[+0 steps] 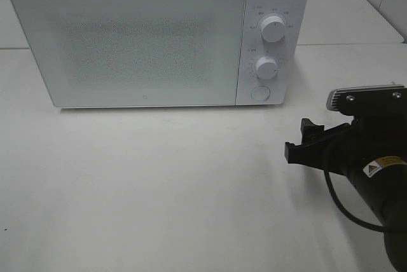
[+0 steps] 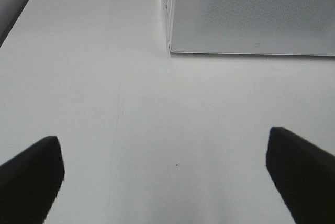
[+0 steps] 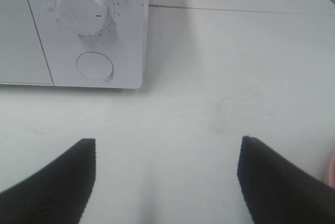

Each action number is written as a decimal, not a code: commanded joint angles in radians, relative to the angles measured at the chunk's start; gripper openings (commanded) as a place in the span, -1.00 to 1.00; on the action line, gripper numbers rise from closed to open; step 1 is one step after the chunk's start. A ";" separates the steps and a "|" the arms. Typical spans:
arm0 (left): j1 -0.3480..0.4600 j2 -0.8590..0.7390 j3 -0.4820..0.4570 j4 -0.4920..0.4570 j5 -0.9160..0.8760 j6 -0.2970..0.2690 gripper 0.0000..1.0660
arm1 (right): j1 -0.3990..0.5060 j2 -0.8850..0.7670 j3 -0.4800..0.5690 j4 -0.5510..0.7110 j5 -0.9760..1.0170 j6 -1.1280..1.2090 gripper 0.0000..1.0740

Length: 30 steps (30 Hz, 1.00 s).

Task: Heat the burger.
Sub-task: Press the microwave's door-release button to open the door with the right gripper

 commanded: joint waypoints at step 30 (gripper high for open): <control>-0.005 -0.023 0.003 -0.007 -0.009 -0.001 0.83 | 0.084 0.011 -0.106 0.037 -0.008 0.732 -0.09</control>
